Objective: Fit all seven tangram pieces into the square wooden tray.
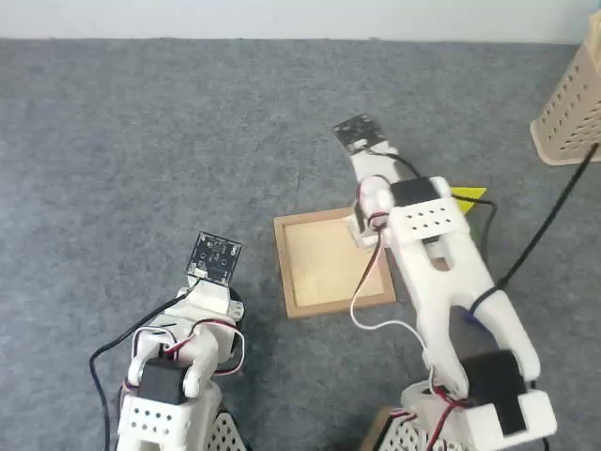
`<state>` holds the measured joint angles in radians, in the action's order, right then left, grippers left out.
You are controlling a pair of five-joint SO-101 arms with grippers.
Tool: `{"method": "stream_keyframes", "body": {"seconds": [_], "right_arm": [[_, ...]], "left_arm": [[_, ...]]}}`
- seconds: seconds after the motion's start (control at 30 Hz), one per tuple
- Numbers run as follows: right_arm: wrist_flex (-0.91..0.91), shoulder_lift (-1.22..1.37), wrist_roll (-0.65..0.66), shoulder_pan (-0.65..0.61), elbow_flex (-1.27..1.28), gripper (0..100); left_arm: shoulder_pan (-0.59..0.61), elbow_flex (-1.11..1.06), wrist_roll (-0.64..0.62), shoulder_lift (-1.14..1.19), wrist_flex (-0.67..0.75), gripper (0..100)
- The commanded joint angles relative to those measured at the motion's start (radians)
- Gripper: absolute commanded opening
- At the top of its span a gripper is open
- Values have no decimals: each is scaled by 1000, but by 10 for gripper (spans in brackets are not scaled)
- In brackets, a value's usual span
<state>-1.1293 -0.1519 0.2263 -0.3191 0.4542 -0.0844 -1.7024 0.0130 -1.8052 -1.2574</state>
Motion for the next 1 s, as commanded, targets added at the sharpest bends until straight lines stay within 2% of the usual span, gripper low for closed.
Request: {"method": "stream_keyframes", "body": {"seconds": [0.0, 0.13, 0.37, 0.8, 0.87, 0.97], "right_arm": [[1, 25, 92, 97, -66, 253], [-1, 156, 129, 159, -129, 314], [53, 317, 141, 170, -170, 314], [114, 444, 143, 171, -175, 314], [114, 456, 143, 170, -175, 300], [114, 460, 141, 171, -175, 225]], "left_arm": [[6, 18, -9, -20, -6, 12], [6, 18, -9, -20, -6, 12], [6, 18, -9, -20, -6, 12], [6, 18, -9, -20, -6, 12], [6, 18, -9, -20, -6, 12], [6, 18, -9, -20, -6, 12]]}}
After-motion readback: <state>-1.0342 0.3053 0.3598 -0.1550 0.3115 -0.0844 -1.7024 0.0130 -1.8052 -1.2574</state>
